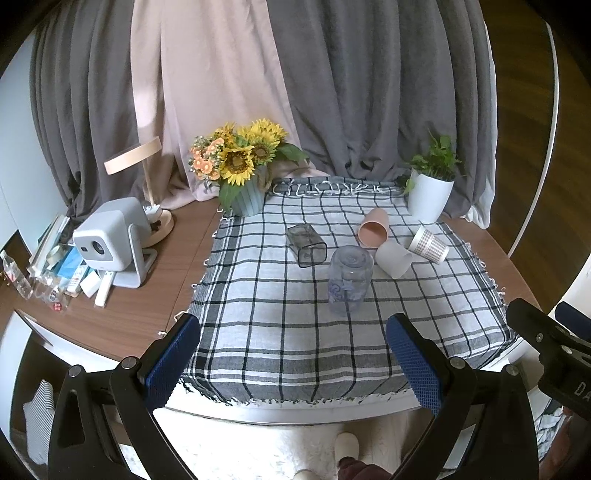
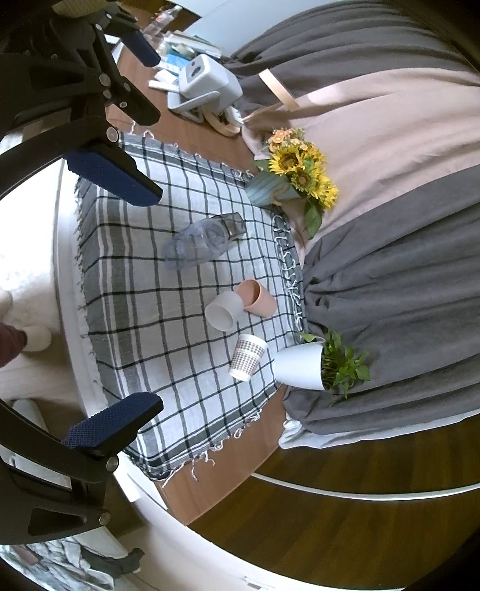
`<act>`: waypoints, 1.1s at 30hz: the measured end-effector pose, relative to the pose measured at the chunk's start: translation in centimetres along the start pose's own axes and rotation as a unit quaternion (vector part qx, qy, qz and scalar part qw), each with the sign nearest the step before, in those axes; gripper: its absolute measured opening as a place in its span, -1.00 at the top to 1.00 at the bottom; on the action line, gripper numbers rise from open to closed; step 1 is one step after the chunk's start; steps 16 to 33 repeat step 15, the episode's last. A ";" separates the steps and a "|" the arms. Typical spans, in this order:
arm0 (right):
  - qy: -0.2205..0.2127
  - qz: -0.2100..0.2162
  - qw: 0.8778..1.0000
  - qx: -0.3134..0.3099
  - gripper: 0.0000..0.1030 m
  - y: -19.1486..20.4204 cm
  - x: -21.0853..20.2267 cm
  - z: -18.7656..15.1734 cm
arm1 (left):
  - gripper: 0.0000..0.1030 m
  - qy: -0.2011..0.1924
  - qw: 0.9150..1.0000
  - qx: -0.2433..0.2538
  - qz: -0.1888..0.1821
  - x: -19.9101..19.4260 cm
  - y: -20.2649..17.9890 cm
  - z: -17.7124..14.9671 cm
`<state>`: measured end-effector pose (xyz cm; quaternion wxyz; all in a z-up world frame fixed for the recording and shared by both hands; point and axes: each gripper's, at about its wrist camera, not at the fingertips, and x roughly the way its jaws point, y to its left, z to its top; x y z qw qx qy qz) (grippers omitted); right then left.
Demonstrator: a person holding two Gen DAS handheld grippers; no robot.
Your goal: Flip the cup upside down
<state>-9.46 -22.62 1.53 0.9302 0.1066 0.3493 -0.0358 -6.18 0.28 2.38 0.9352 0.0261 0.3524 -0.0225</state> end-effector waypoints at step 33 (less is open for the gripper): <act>-0.003 -0.004 1.000 -0.002 -0.97 0.1 0.2 0.1 | -0.99 -0.001 1.000 0.002 -0.003 0.5 -0.4 0.0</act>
